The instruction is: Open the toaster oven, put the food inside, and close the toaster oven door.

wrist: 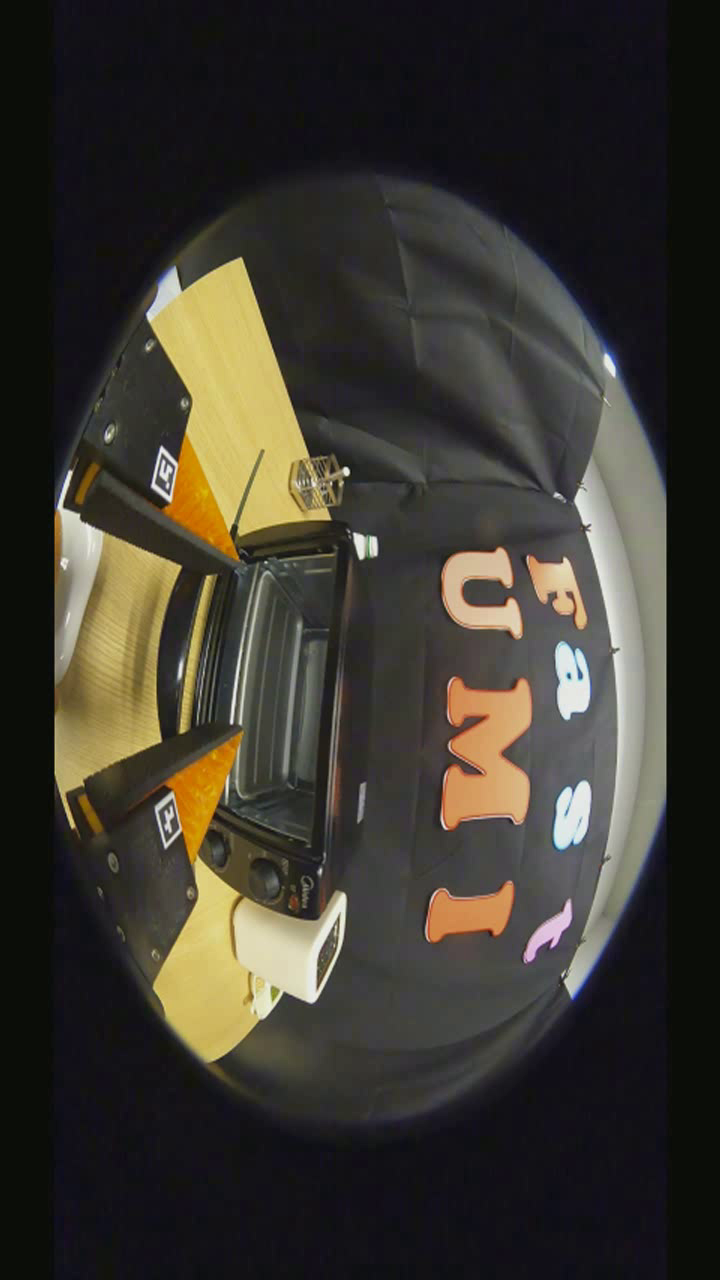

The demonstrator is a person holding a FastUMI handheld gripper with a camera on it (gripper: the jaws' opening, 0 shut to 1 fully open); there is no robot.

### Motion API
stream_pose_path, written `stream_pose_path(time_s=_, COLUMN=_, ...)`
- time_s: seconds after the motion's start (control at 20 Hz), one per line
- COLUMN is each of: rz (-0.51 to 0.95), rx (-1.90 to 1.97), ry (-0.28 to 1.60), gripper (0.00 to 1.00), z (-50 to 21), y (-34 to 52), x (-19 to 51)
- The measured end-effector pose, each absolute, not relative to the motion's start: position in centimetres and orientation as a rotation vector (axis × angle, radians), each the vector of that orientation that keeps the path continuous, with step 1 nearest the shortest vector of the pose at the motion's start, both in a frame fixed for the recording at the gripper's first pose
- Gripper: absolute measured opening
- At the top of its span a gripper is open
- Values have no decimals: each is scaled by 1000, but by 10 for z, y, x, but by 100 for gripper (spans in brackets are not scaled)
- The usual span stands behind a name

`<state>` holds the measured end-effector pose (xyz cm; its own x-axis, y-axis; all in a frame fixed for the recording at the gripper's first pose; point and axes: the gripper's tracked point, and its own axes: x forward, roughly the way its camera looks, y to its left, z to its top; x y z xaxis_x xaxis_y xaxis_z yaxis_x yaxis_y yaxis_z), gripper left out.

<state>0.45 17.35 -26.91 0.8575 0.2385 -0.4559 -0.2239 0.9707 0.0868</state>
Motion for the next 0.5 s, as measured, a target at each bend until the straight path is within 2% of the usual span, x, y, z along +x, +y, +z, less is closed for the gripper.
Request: stream_pose_path(time_s=0.5, rz=304, rx=208, ry=737, gripper=89, z=-325, y=178, x=-44)
